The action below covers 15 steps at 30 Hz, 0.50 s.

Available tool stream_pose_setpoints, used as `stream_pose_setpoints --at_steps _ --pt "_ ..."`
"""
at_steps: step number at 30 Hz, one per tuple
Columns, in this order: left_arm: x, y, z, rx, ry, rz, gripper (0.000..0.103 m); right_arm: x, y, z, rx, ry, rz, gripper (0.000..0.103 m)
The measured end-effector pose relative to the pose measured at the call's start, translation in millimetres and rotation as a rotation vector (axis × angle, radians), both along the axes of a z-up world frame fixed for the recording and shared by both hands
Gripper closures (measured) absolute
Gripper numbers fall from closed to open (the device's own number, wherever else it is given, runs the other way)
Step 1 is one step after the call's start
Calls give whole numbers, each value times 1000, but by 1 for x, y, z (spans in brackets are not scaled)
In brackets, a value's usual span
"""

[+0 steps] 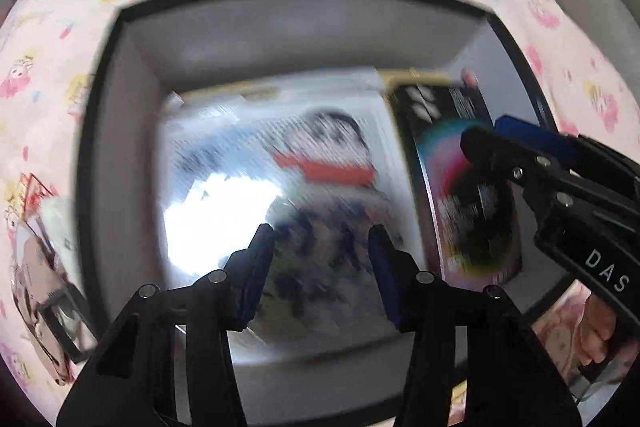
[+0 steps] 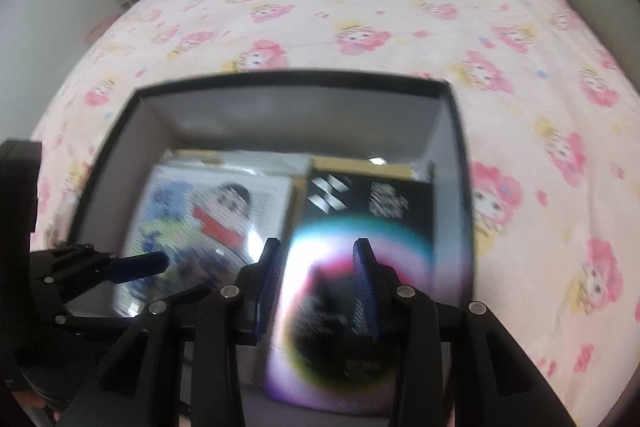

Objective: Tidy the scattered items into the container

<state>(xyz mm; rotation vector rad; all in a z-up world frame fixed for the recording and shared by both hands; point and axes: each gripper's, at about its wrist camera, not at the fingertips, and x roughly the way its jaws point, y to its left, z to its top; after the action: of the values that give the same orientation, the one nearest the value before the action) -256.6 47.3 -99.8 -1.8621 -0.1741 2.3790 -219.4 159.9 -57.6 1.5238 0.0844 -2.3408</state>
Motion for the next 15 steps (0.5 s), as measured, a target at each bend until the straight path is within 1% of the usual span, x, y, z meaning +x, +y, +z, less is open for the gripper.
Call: stream_pose_setpoints --at_steps 2,4,5,7,9,12,13,15 --pt "-16 -12 -1 8 6 43 52 -14 -10 -1 12 -11 35 65" --pt "-34 -20 -5 34 2 70 52 -33 -20 -10 52 -30 41 65" --pt "-41 -22 -7 37 2 72 52 -39 -22 -15 55 -41 34 65" --pt "-60 -23 -12 25 5 66 52 -50 -24 -26 25 -78 16 65" --pt "-66 -22 -15 14 11 57 52 -58 -24 -37 10 -108 8 65" --pt "-86 -19 -20 19 11 50 52 -63 -26 -43 33 -93 19 65" --pt "-90 -19 -24 17 8 55 52 -64 -26 -44 23 -103 17 65" --pt "-73 -26 -24 7 11 66 52 -70 -24 -44 -11 -113 15 65"
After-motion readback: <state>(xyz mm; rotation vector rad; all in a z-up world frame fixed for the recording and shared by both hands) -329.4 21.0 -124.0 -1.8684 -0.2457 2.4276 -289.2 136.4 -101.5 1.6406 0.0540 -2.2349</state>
